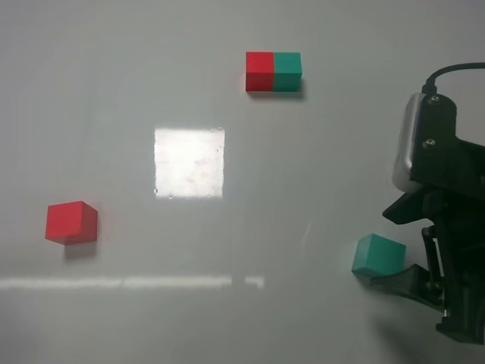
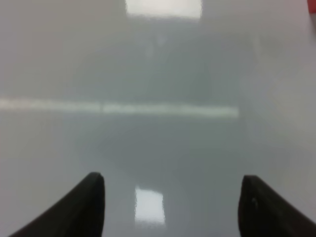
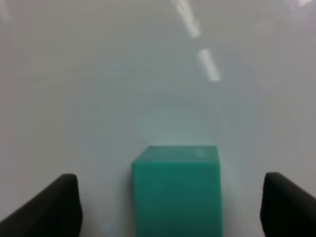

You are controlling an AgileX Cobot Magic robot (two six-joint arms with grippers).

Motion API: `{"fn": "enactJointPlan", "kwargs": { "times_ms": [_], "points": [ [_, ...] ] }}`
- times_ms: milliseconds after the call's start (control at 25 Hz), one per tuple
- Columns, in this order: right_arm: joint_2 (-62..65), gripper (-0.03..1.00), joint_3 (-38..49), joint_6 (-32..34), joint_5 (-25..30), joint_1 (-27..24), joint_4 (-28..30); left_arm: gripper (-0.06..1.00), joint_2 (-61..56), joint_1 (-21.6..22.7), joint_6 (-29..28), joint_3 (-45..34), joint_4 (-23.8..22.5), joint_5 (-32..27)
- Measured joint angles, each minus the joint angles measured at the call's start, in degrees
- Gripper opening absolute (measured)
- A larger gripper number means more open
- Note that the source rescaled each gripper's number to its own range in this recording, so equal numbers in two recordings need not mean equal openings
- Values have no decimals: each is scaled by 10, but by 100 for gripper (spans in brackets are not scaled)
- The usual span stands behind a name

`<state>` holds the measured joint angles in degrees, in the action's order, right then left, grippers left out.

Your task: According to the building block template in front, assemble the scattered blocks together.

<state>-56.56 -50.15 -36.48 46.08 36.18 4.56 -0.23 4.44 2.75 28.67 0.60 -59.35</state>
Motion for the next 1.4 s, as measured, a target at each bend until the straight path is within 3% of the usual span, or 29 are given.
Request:
{"fn": "enactJointPlan", "kwargs": {
  "times_ms": [360,720,800,1080,1200,1400],
  "points": [
    [-7,97,24,42,-23,7,76,52,0,0,0,0,0,0],
    [-7,97,77,104,-97,7,131,52,0,0,0,0,0,0],
    [-7,93,82,112,-107,7,138,52,0,0,0,0,0,0],
    [-8,49,104,117,-136,7,141,52,0,0,0,0,0,0],
    [-15,2,105,119,-139,7,137,52,0,0,0,0,-1,0],
    [-17,0,102,116,-135,7,128,52,0,0,1,0,-1,0]
  ]
}}
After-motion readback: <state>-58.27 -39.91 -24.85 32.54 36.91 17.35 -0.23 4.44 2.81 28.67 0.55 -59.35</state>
